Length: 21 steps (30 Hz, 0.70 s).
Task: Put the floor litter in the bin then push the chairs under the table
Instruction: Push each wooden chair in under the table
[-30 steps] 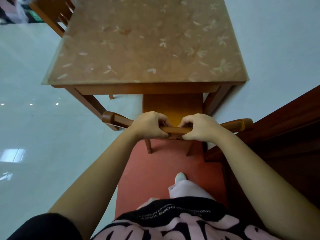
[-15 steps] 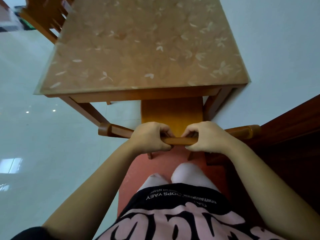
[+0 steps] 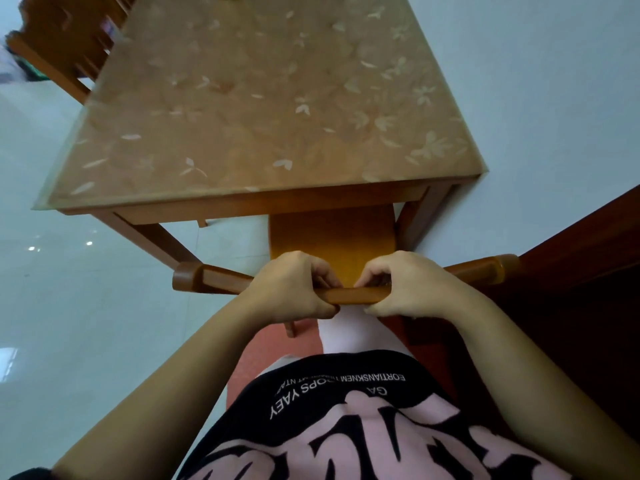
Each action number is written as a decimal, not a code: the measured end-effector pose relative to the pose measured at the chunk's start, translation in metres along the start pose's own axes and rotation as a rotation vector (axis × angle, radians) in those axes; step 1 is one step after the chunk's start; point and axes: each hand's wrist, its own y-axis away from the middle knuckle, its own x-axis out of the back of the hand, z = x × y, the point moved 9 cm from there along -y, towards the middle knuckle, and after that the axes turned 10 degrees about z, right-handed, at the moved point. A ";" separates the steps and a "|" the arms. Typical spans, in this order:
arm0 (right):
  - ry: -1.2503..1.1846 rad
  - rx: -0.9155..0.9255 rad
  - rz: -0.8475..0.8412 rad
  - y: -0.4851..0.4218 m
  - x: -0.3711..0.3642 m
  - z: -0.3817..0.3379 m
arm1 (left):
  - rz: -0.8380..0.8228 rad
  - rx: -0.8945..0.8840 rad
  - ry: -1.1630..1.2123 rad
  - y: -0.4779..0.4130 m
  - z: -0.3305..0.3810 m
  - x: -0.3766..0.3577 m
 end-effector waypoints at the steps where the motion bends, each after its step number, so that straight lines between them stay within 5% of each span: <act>1: 0.001 0.000 -0.001 -0.001 0.000 0.000 | -0.002 0.008 0.007 -0.001 -0.001 0.001; 21: -0.001 -0.109 -0.041 -0.095 0.065 0.029 | 0.037 0.003 0.038 -0.107 0.017 0.044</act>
